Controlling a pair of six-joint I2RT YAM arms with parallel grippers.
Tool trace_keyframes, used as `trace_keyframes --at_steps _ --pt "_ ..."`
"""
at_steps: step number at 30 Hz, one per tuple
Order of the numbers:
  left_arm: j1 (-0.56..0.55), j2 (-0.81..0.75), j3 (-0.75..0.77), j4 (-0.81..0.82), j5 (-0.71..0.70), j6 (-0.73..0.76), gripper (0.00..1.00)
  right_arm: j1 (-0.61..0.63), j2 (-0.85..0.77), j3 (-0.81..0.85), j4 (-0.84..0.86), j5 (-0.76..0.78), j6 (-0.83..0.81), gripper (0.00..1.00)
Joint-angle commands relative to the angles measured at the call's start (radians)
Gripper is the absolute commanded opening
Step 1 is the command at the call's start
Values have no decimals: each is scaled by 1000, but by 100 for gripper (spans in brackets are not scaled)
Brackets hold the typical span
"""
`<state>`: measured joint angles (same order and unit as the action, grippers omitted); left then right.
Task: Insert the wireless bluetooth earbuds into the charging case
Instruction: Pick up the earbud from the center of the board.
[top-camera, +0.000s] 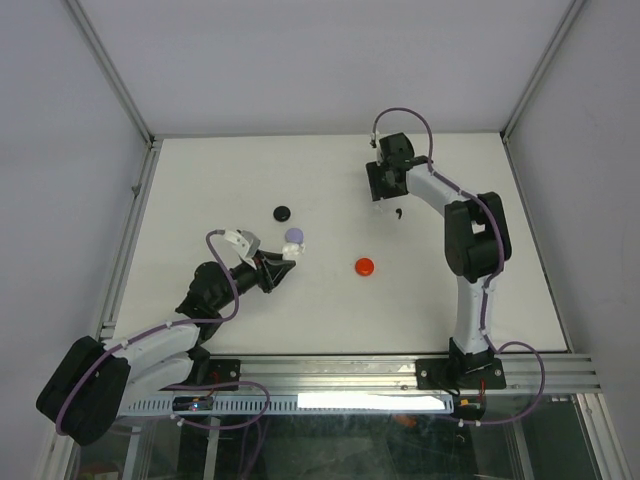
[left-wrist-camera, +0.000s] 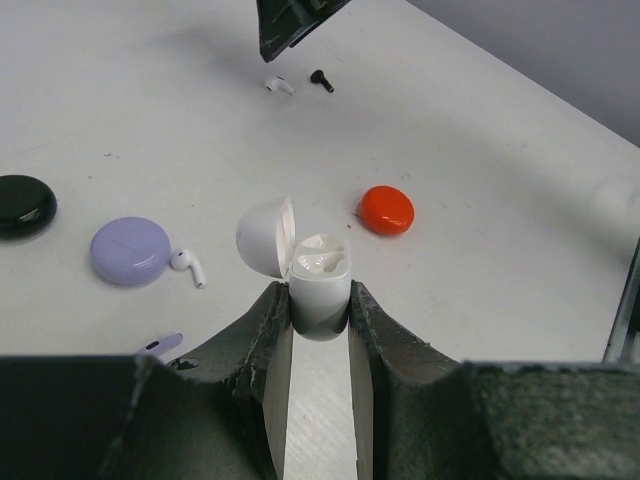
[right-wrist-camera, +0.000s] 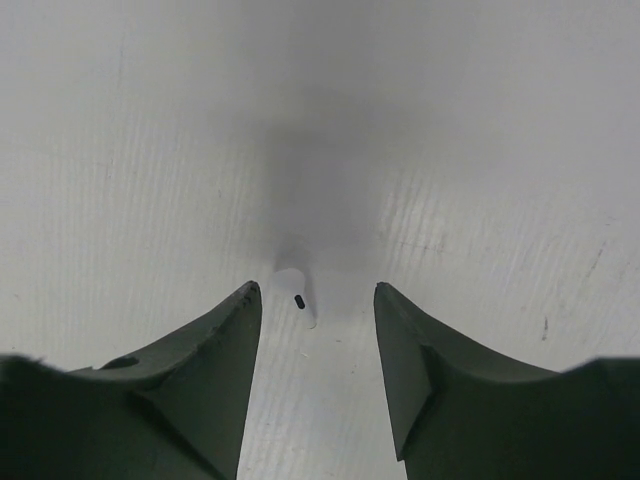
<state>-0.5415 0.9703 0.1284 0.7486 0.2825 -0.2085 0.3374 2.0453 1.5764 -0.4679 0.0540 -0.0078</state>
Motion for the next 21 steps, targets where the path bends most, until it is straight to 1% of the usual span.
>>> trace_keyframes --at_steps 1,4,18,21 --pt "7 3 33 76 77 38 0 0 42 78 -66 -64 -26 51" --pt "6 10 36 78 93 42 0 -1 67 98 -78 -84 -26 48" --pt "6 38 50 78 131 43 0 0 169 188 -187 -66 -37 41" --pt "6 33 48 77 131 45 0 1 178 191 -199 -54 -37 37"
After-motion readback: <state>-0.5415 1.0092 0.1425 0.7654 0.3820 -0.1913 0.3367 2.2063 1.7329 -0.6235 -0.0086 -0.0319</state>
